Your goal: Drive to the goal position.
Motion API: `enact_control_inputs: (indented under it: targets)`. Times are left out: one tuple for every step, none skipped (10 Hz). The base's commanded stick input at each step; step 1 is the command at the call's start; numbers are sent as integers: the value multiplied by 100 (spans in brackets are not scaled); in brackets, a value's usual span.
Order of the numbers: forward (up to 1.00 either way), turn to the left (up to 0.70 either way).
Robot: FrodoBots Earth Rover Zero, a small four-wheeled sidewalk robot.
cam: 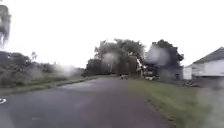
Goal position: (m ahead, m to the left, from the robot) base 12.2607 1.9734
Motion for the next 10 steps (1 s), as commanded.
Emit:
enact_control_inputs:
  targets:
    - [85,-34]
    - [85,-14]
    - [85,0]
    - [85,0]
    - [85,0]
    - [85,0]
    - [85,0]
    - [85,0]
    - [85,0]
    - [85,0]
